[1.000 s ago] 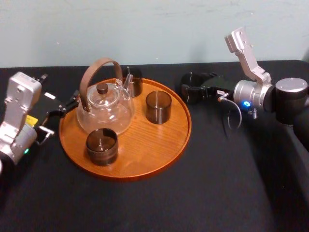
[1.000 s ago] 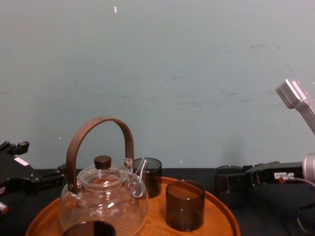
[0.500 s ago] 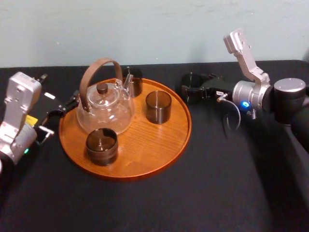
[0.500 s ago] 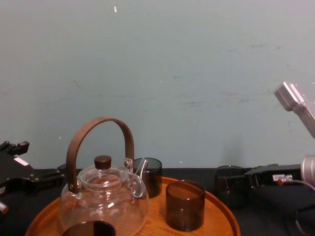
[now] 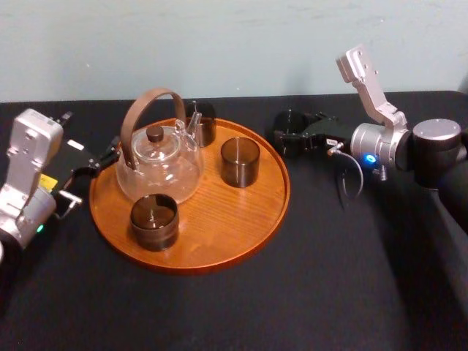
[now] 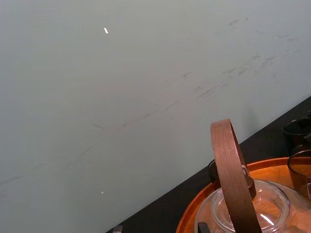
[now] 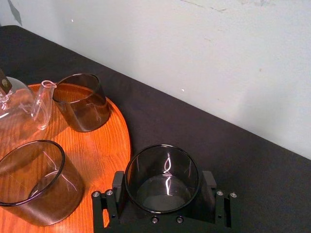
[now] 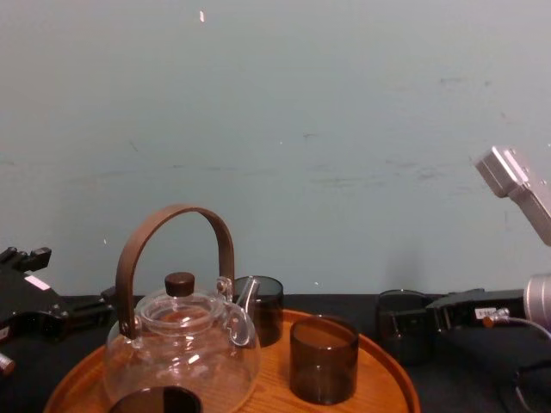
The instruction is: Pick up the glass from the table and place it on the tray.
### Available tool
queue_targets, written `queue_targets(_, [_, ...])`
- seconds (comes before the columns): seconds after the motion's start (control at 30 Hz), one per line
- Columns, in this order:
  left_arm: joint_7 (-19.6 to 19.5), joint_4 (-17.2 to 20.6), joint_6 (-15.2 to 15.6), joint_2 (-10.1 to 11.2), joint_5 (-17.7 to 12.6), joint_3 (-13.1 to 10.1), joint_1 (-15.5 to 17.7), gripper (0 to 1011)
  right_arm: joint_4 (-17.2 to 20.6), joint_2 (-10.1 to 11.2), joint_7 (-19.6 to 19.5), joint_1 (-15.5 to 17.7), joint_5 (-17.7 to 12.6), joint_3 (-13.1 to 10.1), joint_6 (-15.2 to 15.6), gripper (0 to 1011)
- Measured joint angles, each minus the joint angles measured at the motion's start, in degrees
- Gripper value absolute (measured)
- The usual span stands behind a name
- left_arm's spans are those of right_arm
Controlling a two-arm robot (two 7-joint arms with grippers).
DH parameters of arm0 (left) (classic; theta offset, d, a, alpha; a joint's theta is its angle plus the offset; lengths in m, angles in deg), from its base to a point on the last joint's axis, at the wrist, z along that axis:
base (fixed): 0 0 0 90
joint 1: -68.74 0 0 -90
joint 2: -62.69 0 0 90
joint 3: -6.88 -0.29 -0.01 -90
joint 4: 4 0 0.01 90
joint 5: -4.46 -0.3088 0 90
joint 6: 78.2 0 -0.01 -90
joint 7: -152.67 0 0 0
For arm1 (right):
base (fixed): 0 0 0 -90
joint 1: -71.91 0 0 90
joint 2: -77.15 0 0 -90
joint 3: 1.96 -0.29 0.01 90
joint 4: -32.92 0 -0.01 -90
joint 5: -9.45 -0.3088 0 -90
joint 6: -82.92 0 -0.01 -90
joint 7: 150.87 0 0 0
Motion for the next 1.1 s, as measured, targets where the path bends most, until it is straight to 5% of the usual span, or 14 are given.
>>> queue_targets(0.27, [0.0,0.0,0.0,0.0,0.0,0.0,0.0,1001,0.0,0.0,0.0,0.0,0.0,0.0,0.0,998])
queue_targets(0.47, [0.0,0.0,0.0,0.0,0.0,0.0,0.0,1001,0.0,0.0,0.0,0.0,-0.1,0.0,0.1,905])
queue_targets(1.1, [0.0,0.0,0.0,0.0,0.0,0.0,0.0,1001,-0.1,0.0,0.0,0.0,-0.2,0.1,0.2,904])
